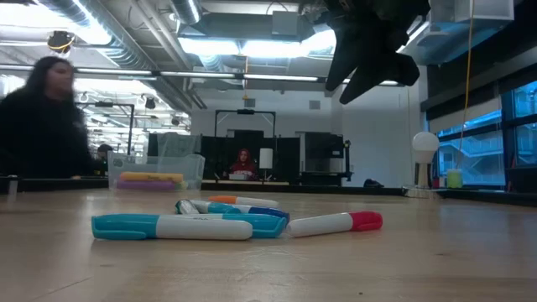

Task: Pick & Place Markers
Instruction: Put the blue pen into the orange bin, then put the orange pen into the orange bin

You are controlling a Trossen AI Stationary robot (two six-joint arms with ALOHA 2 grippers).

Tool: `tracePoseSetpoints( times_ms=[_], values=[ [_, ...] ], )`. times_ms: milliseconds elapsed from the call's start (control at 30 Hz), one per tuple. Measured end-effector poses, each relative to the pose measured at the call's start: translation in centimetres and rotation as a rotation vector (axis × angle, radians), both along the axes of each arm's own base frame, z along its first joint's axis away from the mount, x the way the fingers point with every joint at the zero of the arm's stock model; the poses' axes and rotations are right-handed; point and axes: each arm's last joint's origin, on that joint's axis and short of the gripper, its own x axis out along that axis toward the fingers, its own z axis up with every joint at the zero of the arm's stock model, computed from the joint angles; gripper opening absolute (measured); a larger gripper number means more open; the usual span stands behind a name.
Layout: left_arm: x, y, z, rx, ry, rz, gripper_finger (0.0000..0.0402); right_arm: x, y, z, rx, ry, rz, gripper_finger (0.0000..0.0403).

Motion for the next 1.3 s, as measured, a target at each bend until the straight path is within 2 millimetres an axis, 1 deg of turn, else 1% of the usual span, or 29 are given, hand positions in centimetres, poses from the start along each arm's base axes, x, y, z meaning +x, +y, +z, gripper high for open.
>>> tracePoseSetpoints(
  times_ms=[133, 233, 367, 467, 633, 733, 800, 933, 1000, 1067, 1100, 1133, 1233, 1300],
  values=[
    [0.4, -2.0, -1.1, -0.049, 0.03, -0.03, 0.0054, 0.0, -0.1, 0.0, -0.006, -0.001, -0.005, 0.0166],
    [0.7, -2.7, -2.0, -0.026, 0.052, -0.01, 0.0059, 0.0, -0.1, 0.0, -0.007, -0.002, -0.005, 0.0166],
    [0.9, -2.9, -2.6, -0.003, 0.08, 0.011, 0.0078, 0.0, 0.0, 0.0, -0.002, -0.001, -0.001, 0.0166],
    [0.9, -3.0, -2.7, 0.003, 0.084, 0.008, 0.0098, 0.0, 0.0, 0.0, 0.006, 0.001, 0.005, 0.0166],
    [1.1, -2.2, -2.7, 0.032, 0.087, -0.013, 0.0135, 0.0, 0.2, 0.0, 0.017, -0.001, 0.001, 0.0166],
    [1.5, -0.8, -2.7, 0.089, 0.098, 0.007, 0.015, -0.1, 0.6, 0.0, 0.046, -0.001, -0.003, 0.0166],
    [2.1, 0.3, -2.5, 0.12, 0.067, 0.021, 0.0155, -0.3, 1.0, -0.1, 0.059, 0.0, -0.009, 0.0166],
    [4.0, 2.9, -2.1, 0.198, -0.052, 0.081, 0.0156, -0.4, 1.6, -0.1, 0.068, -0.007, -0.013, 0.0166],
    [5.1, 4.5, -1.9, 0.282, -0.151, 0.097, 0.0157, -0.5, 1.9, -0.1, 0.064, -0.012, -0.024, 0.0166],
    [6.7, 6.2, -1.8, 0.416, -0.296, 0.133, 0.0157, -0.6, 2.1, 0.0, 0.048, -0.019, -0.03, 0.0166],
    [7.8, 7.1, -1.9, 0.467, -0.384, 0.167, 0.0157, -0.6, 2.1, 0.0, 0.038, -0.023, -0.034, 0.0166],
    [9.1, 8.1, -2.1, 0.479, -0.463, 0.206, 0.0157, -0.6, 2.1, 0.0, 0.03, -0.027, -0.04, 0.0166],
    [12.7, 10.6, -3.1, 0.384, -0.662, 0.244, 0.0157, -0.5, 2.1, 0.0, 0.03, -0.034, -0.044, 0.0166],
    [14.6, 11.9, -4.1, 0.367, -0.736, 0.263, 0.0157, -0.5, 2.2, 0.4, 0.031, -0.032, -0.046, 0.0166]
  ],
)
